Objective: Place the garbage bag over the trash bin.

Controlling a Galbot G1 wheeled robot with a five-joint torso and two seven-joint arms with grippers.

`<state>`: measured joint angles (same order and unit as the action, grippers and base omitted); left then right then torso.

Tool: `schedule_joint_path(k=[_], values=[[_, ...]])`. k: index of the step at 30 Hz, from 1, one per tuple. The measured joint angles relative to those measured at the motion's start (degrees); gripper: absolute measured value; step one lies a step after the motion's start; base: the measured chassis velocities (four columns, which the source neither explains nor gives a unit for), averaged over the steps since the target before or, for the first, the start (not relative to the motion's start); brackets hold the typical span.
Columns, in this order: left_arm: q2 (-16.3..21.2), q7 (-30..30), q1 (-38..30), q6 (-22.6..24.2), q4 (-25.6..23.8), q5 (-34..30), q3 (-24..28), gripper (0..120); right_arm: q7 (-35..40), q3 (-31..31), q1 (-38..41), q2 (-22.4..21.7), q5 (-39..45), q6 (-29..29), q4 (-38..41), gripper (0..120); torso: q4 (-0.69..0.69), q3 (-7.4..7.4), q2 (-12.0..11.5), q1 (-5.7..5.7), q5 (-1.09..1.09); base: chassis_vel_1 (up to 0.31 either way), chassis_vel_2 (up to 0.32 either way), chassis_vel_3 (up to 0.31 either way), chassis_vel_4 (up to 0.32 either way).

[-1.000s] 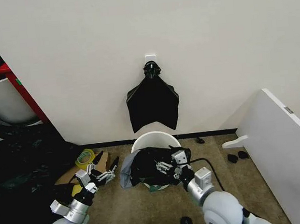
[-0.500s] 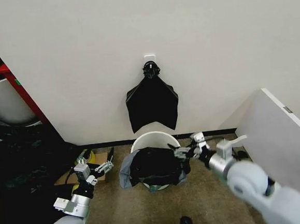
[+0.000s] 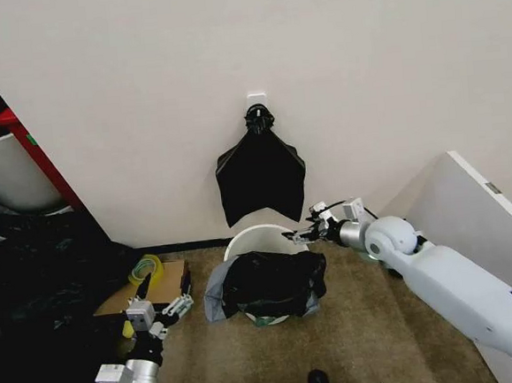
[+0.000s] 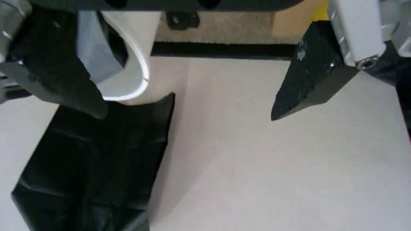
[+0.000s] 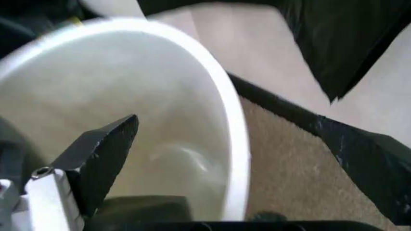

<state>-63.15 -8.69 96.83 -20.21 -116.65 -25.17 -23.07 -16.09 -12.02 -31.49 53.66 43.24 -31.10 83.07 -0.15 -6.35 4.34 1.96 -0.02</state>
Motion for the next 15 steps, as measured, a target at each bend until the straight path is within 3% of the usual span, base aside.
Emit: schedule_joint_path(k=[9,15], values=[[-0.2,1.2,0.0,-0.1,-0.2,0.6,0.4,100,-5.0,-2.5,4.5,4.6,-4.3,1.2,-8.4,100,0.01,0.0,0.0,0.0,-0.02,0.0,0.0,0.0,0.0],[0.1,1.5,0.1,-0.2,-0.2,0.4,0.4,100,-8.2,-4.0,6.6,6.0,-6.4,2.2,-11.7,79,0.01,0.0,0.0,0.0,-0.02,0.0,0.0,0.0,0.0]])
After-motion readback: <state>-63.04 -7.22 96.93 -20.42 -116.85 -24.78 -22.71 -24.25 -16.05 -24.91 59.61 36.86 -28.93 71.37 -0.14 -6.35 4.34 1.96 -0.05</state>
